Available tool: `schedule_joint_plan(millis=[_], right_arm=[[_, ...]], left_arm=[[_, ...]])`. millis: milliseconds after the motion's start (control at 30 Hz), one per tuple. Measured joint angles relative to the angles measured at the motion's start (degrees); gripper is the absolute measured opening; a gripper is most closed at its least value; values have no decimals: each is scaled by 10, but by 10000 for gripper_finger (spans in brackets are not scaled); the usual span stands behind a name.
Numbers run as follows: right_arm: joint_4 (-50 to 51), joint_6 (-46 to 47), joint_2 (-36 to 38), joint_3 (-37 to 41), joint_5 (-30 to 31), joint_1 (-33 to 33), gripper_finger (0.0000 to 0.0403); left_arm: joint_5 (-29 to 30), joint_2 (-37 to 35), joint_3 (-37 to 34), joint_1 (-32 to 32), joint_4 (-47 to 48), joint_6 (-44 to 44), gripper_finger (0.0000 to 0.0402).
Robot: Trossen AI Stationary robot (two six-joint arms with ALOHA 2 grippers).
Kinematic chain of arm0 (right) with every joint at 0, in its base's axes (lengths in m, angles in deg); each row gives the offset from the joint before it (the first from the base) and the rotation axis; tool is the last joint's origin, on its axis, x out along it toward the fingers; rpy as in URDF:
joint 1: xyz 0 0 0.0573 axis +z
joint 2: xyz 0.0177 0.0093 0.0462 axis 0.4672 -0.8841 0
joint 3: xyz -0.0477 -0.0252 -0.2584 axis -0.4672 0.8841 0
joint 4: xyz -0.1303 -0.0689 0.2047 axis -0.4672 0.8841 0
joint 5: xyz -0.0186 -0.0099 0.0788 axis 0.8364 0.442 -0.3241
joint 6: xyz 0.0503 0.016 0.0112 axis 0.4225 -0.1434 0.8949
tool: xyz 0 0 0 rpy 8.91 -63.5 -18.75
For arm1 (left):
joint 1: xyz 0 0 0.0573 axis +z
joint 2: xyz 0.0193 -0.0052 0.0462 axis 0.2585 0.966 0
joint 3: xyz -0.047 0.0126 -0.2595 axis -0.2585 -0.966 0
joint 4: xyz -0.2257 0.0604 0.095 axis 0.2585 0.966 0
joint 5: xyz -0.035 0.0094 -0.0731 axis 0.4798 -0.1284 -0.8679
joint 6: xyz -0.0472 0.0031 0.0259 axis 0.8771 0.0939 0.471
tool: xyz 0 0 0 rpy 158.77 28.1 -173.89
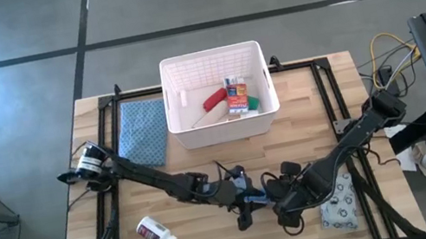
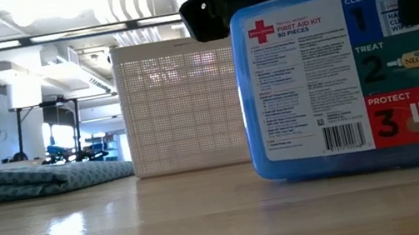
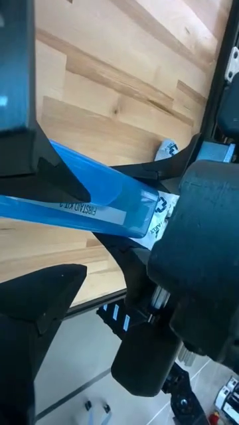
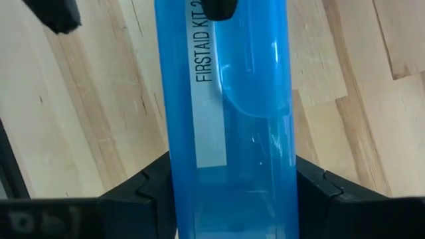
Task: Pick & place medical supplies in basket/bin
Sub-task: Close the blue first aid kit
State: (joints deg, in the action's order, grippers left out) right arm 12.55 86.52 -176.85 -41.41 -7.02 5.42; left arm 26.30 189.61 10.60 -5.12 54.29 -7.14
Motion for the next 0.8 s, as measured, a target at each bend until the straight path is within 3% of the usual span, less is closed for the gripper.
schedule_joint_plan(millis=[433,800], right_arm=[[-6,3,-1,0,3,0,189],[-5,7,-1,0,5,0,189]], left_arm=[[-10,2,-2,3,32,27,141],[32,-22,-5,5,4,-14,141]])
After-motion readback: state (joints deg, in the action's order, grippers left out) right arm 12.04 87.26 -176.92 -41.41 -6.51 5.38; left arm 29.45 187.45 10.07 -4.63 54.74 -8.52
